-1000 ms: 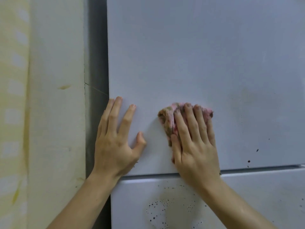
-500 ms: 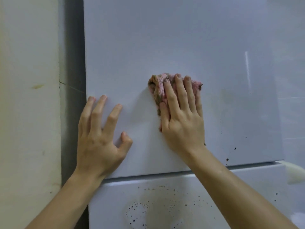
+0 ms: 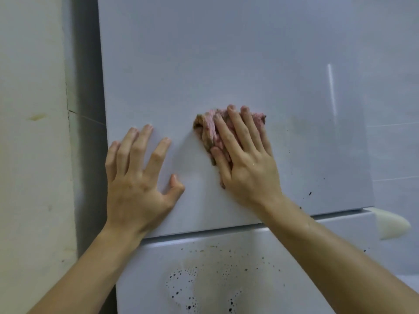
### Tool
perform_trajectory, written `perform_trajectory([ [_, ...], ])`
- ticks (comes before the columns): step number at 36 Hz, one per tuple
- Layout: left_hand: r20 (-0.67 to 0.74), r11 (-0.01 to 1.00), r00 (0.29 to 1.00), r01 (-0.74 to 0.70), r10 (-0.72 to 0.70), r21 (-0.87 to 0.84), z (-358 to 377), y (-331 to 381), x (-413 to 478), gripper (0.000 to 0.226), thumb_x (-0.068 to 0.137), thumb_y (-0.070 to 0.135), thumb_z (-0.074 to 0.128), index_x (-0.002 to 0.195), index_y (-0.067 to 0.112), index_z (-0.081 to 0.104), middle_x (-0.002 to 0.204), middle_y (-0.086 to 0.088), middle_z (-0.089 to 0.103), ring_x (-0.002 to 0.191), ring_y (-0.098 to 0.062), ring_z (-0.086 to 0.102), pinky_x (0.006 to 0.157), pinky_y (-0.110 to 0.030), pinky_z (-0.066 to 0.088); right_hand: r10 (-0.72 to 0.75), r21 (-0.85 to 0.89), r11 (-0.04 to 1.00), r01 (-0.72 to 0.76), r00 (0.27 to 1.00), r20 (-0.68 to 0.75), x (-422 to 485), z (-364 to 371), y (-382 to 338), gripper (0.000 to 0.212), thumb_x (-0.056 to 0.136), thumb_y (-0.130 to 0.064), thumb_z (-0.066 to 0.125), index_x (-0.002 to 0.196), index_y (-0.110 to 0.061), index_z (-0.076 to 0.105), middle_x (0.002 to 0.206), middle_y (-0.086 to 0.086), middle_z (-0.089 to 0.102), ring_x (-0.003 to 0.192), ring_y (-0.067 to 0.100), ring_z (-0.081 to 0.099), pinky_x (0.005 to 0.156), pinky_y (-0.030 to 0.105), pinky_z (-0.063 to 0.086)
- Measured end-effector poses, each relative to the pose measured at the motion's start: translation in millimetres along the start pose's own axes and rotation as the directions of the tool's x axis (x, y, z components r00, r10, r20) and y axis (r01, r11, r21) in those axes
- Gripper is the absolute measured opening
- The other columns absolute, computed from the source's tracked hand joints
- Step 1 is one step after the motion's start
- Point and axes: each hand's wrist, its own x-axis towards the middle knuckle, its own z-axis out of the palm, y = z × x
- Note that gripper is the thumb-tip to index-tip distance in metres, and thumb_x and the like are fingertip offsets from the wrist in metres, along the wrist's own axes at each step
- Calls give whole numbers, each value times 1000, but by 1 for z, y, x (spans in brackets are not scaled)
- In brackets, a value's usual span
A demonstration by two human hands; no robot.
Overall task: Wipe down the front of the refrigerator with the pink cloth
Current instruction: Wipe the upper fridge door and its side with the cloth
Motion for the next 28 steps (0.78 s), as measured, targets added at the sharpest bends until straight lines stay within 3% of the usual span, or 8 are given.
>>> perform_trajectory([
  [9, -10, 999, 999, 46, -46, -7, 2, 13, -4, 61, 94, 39, 53, 148, 10, 57, 161, -22, 42, 153, -39, 36, 128, -55, 21, 62, -3, 998, -63, 996, -66, 17, 3, 3, 52, 112, -32, 40, 160, -12, 40, 169, 13, 30, 160, 30, 22, 132, 46, 14],
  [15, 4, 997, 997, 72, -72, -42, 2, 33, -15, 62, 92, 35, 58, 150, 12, 57, 163, -23, 38, 155, -41, 31, 127, -61, 19, 105, 130, 986, -105, 994, 10, -48, -13, -5, 47, 105, -18, 55, 146, 4, 48, 167, 20, 31, 160, 33, 20, 130, 52, 20],
  [20, 16, 991, 993, 118, -117, -58, 2, 40, -13, 63, 92, 35, 54, 150, 12, 56, 164, -22, 37, 156, -41, 29, 127, -63, 18, 12, 75, 997, -19, 996, 93, -68, -21, 3, 52, 108, -26, 47, 155, -3, 45, 169, 19, 27, 161, 32, 17, 131, 50, 16],
  [28, 54, 992, 993, 106, -102, -63, 1, 43, -8, 64, 91, 35, 52, 150, 12, 55, 165, -21, 36, 156, -38, 29, 128, -61, 15, 57, 40, 998, -54, 996, -73, 28, -1, 24, 52, 111, -31, 40, 157, -7, 44, 166, 20, 34, 157, 35, 27, 131, 50, 18],
])
